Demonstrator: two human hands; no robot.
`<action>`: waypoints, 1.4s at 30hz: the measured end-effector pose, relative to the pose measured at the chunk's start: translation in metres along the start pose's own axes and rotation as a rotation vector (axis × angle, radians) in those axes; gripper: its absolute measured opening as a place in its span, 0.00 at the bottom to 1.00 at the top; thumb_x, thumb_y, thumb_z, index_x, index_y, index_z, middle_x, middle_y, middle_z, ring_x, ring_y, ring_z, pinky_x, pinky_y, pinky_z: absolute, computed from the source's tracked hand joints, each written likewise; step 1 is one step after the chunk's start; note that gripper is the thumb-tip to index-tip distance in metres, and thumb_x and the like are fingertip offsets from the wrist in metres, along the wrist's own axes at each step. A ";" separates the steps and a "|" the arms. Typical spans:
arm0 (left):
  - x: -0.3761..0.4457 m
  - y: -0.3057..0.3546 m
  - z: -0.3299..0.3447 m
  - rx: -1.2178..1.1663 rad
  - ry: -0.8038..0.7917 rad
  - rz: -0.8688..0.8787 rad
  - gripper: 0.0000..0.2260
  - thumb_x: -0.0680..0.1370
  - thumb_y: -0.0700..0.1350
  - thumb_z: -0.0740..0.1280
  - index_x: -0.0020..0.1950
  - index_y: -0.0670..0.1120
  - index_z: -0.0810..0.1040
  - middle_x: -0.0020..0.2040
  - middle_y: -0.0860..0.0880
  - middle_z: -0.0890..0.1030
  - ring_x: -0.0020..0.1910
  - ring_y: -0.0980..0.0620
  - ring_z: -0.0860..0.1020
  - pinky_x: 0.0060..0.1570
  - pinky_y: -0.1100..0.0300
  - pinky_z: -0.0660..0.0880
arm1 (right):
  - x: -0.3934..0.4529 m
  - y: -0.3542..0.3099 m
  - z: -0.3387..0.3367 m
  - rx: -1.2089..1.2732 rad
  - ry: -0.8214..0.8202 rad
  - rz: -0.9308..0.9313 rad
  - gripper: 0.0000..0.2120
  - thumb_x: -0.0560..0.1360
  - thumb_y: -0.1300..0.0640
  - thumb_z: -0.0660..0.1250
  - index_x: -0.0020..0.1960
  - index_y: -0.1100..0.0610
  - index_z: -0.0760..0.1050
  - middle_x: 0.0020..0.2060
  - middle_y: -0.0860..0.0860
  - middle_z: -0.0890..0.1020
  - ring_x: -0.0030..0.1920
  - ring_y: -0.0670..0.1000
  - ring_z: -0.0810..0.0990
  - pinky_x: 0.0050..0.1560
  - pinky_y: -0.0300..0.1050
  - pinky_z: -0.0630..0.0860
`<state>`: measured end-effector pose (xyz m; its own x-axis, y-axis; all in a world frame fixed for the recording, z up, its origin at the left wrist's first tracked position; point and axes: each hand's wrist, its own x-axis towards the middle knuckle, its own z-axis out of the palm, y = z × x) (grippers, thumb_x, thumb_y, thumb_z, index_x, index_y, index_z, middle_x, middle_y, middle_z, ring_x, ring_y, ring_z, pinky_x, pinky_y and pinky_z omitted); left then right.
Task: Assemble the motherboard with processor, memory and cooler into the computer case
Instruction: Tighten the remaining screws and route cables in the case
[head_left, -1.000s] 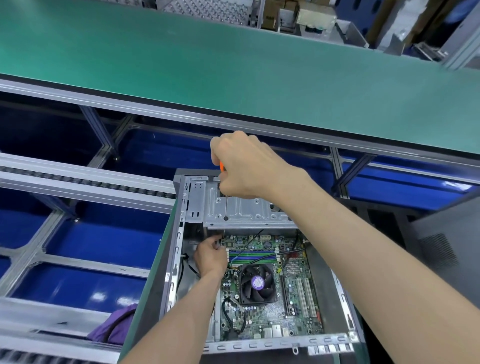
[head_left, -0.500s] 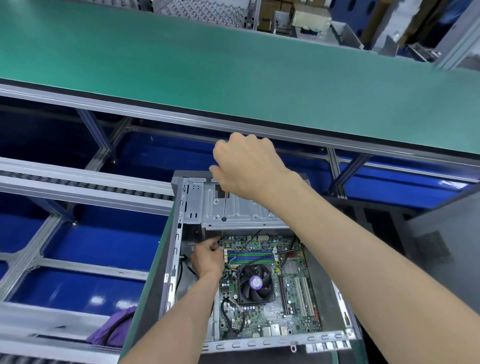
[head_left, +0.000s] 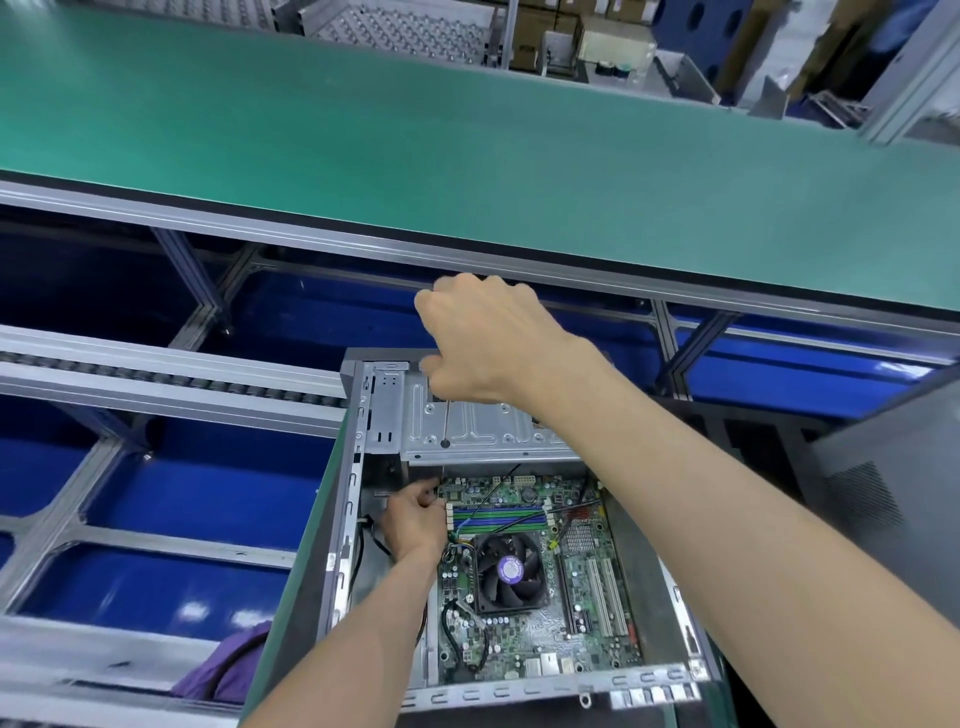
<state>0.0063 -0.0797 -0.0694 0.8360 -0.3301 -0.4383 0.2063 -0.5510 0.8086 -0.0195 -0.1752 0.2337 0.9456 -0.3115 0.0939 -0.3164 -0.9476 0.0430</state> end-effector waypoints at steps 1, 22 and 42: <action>0.000 0.000 0.000 0.002 -0.001 -0.001 0.15 0.76 0.35 0.70 0.57 0.51 0.84 0.40 0.57 0.81 0.45 0.51 0.81 0.58 0.49 0.79 | 0.000 0.002 -0.001 0.081 -0.050 -0.017 0.07 0.69 0.56 0.66 0.47 0.55 0.71 0.42 0.51 0.71 0.41 0.57 0.73 0.33 0.46 0.63; -0.003 0.004 -0.003 -0.017 -0.015 -0.006 0.14 0.77 0.34 0.70 0.59 0.48 0.83 0.42 0.53 0.82 0.42 0.53 0.80 0.55 0.51 0.80 | -0.004 -0.002 0.003 -0.074 0.095 0.070 0.10 0.79 0.54 0.62 0.43 0.56 0.64 0.32 0.49 0.59 0.36 0.58 0.66 0.34 0.48 0.57; -0.002 0.002 -0.001 -0.023 -0.026 -0.026 0.15 0.77 0.34 0.69 0.58 0.50 0.83 0.44 0.53 0.82 0.47 0.49 0.81 0.58 0.49 0.79 | -0.001 0.001 -0.002 0.141 -0.036 -0.011 0.11 0.68 0.58 0.65 0.51 0.56 0.73 0.47 0.51 0.74 0.42 0.57 0.73 0.32 0.44 0.58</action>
<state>0.0059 -0.0793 -0.0669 0.8166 -0.3360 -0.4694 0.2401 -0.5417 0.8055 -0.0213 -0.1760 0.2358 0.9518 -0.3011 0.0586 -0.2948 -0.9506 -0.0969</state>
